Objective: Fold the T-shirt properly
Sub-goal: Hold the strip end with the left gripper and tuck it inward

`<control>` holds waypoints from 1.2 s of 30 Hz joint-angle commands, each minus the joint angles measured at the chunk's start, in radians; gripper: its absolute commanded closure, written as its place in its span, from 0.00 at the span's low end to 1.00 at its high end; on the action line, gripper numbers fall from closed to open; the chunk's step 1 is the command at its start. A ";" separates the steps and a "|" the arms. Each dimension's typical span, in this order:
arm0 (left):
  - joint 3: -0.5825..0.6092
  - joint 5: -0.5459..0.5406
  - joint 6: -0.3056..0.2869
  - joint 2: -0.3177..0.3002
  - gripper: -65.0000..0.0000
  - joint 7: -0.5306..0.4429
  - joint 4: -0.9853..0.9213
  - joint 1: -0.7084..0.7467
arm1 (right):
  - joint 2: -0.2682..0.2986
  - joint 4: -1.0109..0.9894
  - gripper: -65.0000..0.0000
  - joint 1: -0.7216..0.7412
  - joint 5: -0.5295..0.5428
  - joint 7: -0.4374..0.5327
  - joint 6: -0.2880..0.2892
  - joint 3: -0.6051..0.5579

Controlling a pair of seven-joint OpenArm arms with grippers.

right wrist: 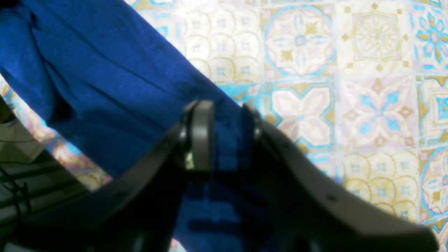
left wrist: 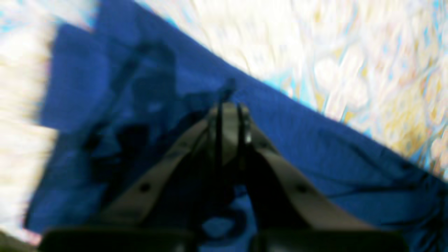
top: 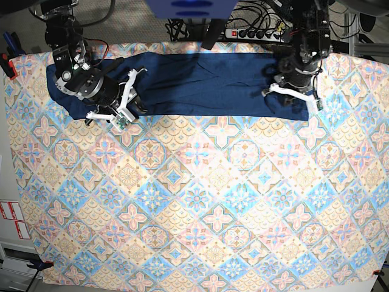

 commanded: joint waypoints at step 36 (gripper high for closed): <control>-0.083 0.010 0.000 -0.002 1.00 -0.230 0.013 0.074 | 0.009 0.015 0.79 0.003 0.011 0.022 0.001 0.003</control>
